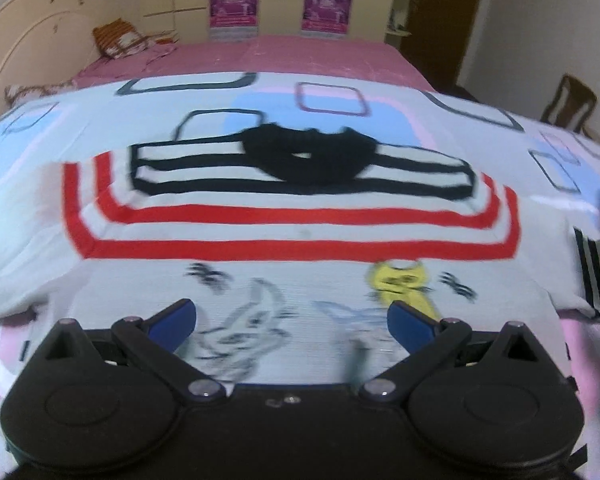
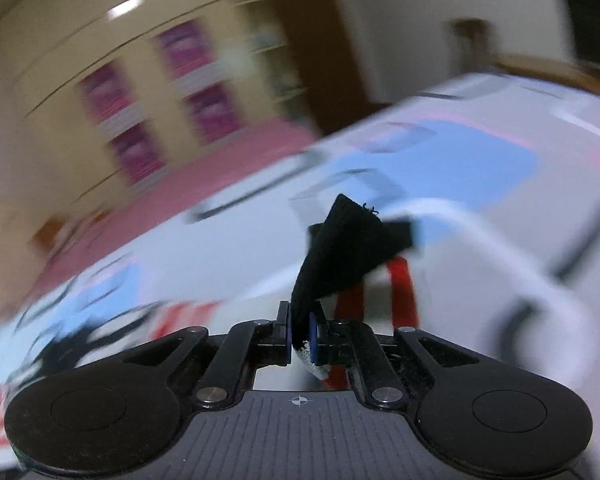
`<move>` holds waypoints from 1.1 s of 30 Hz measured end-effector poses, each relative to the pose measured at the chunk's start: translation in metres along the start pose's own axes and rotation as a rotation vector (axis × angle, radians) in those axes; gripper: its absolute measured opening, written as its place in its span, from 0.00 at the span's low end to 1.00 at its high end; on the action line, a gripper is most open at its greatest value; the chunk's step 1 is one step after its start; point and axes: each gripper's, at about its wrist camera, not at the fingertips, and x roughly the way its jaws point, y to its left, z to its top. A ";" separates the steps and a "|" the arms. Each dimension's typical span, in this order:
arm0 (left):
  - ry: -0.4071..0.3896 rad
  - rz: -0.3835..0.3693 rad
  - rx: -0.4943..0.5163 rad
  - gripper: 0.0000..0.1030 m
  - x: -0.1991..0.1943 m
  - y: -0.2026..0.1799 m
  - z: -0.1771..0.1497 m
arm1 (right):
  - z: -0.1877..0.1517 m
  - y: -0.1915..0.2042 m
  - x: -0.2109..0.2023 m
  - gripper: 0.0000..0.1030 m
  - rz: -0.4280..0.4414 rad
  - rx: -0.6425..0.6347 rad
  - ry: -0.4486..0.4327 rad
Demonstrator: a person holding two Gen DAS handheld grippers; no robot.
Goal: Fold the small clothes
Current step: 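Grasp the black sleeve cuff with the right gripper and carry it across the body toward the collar, then lay the cuff on the sweater body and open the right gripper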
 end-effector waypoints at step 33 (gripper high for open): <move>0.026 -0.284 -0.141 0.78 0.053 0.082 0.022 | -0.125 0.131 0.007 0.46 0.082 -0.278 0.179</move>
